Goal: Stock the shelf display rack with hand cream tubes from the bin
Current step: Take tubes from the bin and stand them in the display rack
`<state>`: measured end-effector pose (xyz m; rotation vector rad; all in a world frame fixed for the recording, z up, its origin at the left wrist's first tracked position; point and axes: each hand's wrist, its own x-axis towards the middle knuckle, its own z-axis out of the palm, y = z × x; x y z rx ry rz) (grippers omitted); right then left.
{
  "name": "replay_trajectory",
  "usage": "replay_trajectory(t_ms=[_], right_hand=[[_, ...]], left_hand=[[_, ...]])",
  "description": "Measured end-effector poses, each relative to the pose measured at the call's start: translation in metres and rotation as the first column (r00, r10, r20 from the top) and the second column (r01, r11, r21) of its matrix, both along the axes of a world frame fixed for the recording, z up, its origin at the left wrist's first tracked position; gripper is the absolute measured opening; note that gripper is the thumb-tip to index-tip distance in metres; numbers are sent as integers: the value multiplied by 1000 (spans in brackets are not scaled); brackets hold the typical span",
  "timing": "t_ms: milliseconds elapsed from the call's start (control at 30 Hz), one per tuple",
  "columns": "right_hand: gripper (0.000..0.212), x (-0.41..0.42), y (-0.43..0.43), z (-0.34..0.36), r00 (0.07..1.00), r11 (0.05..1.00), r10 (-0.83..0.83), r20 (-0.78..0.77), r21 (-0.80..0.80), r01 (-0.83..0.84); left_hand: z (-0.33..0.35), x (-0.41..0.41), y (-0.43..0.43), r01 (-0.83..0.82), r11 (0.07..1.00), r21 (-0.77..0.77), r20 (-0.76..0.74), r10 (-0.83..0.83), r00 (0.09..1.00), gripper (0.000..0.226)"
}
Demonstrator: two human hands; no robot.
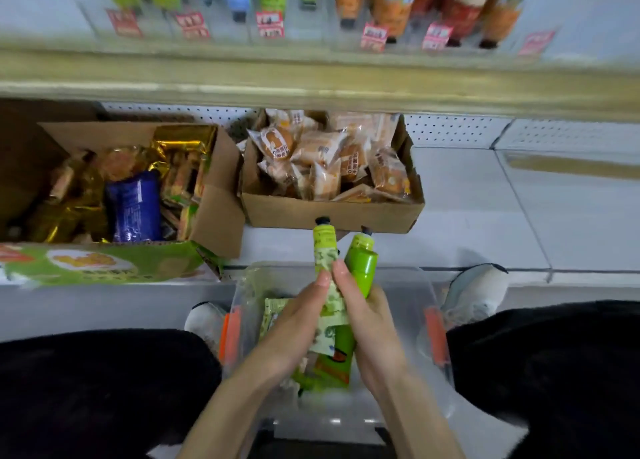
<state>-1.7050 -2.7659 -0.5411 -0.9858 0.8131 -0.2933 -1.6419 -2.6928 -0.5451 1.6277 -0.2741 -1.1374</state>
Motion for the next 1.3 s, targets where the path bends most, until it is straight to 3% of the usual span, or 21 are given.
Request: replay_trajectory(t_ms=[200,433,567,800,1000,1133,1200,1267,1300], right_hand=[[57,7,-14,44,995,981,96,-9,-166,-96],[36,4,-21,68,985,957,164,56,-253,-145],[42,-1,-30,83,966,946,245,83,-239,-219],[50,2,-62,134,967,882,252,-25,-405,-241],[9,-4,-98,185,906,823,374,-199,-379,-423],[35,-39,-143,245,822,760,495,-282,-318,-567],[45,-60,-171,281,870,789,398,-290,-377,-486],[43,-76,-200,303,948,867,118,-297,-435,-244],[37,-81,-210,309,940,851,30,-341,-485,-203]], left_hand=[[47,11,-3,-23,989,-145,41,29,999,25],[73,13,-6,-75,964,-254,32,86,996,27],[79,15,-5,-66,941,-331,48,87,995,29],[111,38,-13,-101,888,-448,101,162,982,39],[145,43,-28,7,870,-493,161,82,984,47],[163,42,-45,-35,839,-542,69,87,994,44],[174,40,-53,-57,823,-566,28,88,996,40],[184,39,-64,-73,810,-582,0,90,996,38],[189,38,-70,-81,805,-587,-11,92,996,37]])
